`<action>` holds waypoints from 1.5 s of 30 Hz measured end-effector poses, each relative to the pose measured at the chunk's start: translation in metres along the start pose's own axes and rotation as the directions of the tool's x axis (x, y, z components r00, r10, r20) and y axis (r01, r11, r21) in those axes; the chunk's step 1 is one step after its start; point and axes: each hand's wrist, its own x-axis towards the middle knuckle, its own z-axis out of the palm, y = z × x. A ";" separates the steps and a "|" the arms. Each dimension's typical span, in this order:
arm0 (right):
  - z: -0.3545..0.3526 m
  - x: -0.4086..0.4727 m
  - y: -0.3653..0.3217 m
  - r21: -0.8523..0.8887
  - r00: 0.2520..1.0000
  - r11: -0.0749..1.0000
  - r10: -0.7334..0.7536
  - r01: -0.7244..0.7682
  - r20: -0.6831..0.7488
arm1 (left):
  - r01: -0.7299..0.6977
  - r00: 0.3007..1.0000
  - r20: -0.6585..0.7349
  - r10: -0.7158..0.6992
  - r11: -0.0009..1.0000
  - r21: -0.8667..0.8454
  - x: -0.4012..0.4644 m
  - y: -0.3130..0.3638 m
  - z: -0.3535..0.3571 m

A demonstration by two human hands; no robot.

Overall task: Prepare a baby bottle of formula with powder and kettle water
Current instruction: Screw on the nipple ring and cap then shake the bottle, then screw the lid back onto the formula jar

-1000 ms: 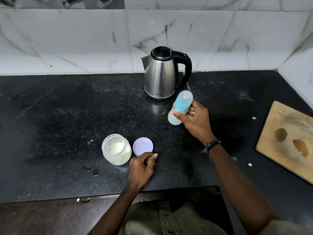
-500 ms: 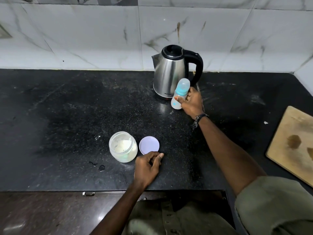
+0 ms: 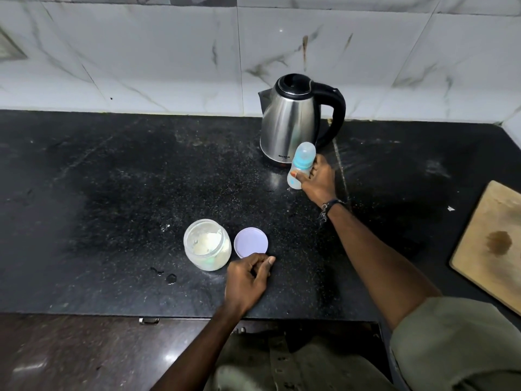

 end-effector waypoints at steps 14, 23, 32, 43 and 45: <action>-0.021 -0.056 0.001 -0.037 0.989 0.998 0.045 -0.051 -0.144 | 0.024 0.999 -0.030 -0.028 0.991 -0.133 -0.001 0.002 0.000; -0.016 -0.123 -0.008 0.010 0.988 0.998 -0.061 0.063 -0.142 | 0.066 0.992 -0.094 -0.085 0.980 -0.187 -0.005 0.001 -0.009; 0.024 -0.165 -0.018 -0.139 0.940 0.932 -0.320 0.335 0.121 | 0.096 0.966 -0.225 -0.130 0.983 -0.156 -0.025 -0.004 -0.040; 0.052 -0.174 -0.050 -0.467 0.819 0.754 -0.161 0.463 0.551 | 0.179 0.894 -0.403 -0.195 0.981 -0.077 -0.033 -0.004 -0.083; 0.055 -0.175 -0.051 -0.507 0.806 0.715 -0.133 0.481 0.577 | 0.221 0.867 -0.452 -0.209 0.975 -0.026 -0.030 -0.001 -0.088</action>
